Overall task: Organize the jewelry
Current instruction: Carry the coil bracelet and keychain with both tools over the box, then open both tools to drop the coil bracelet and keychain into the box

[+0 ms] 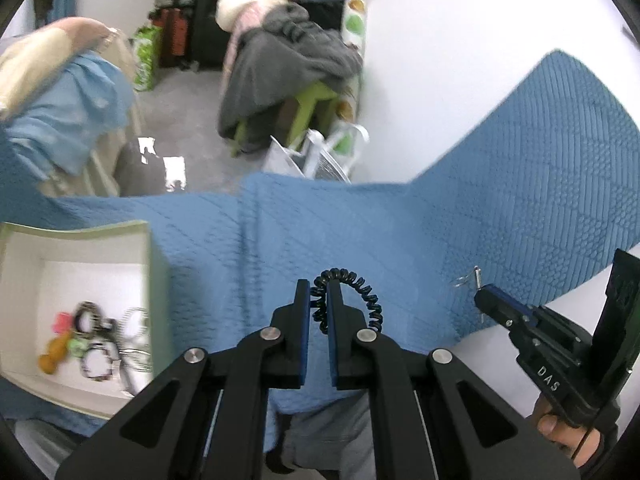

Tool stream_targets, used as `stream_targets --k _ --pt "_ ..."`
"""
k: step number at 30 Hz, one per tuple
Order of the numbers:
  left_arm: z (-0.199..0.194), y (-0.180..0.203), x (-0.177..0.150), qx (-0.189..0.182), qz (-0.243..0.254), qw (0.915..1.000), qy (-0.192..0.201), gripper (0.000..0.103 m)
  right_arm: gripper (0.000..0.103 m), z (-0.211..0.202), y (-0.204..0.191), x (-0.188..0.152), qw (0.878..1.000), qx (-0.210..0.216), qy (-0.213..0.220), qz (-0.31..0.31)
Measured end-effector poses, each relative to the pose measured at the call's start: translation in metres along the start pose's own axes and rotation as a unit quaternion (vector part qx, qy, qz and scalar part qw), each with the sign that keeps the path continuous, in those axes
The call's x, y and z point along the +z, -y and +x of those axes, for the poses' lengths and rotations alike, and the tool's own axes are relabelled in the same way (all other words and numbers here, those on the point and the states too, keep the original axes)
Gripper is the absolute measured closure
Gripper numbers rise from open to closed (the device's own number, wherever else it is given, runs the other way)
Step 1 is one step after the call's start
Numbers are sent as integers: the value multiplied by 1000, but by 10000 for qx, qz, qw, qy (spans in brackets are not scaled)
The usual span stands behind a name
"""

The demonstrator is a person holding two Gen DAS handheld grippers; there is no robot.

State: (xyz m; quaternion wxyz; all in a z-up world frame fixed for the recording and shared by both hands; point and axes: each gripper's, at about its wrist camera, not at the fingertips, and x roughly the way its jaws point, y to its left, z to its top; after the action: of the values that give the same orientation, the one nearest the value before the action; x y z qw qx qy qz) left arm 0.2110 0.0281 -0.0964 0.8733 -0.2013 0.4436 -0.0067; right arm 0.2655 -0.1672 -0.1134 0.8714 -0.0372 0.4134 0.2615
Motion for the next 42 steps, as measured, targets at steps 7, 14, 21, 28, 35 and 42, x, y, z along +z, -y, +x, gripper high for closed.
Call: stream_targets --k 7,14,21,28,35,42 --pt "-42 -57 3 259 -284 9988 299 96 100 7 -56 25 9990 303 211 -269" --pt "-69 -118 -5 515 -604 9957 482 96 100 34 -129 35 9951 816 157 -542" --pt "-79 -171 -23 835 -867 9918 435 96 100 75 -195 22 9880 1320 -258 -758" --pt "-68 -215 -40 951 -1028 9901 102 96 100 118 -230 1 9821 1472 -806 -856" --pt "-62 -226 -51 898 -1160 9892 -8 95 98 137 -239 -13 9773 1518 -1237 -809" --pt "-78 -212 -49 929 -1121 9894 -9 63 75 115 -235 -1 9810 1399 -1077 -805"
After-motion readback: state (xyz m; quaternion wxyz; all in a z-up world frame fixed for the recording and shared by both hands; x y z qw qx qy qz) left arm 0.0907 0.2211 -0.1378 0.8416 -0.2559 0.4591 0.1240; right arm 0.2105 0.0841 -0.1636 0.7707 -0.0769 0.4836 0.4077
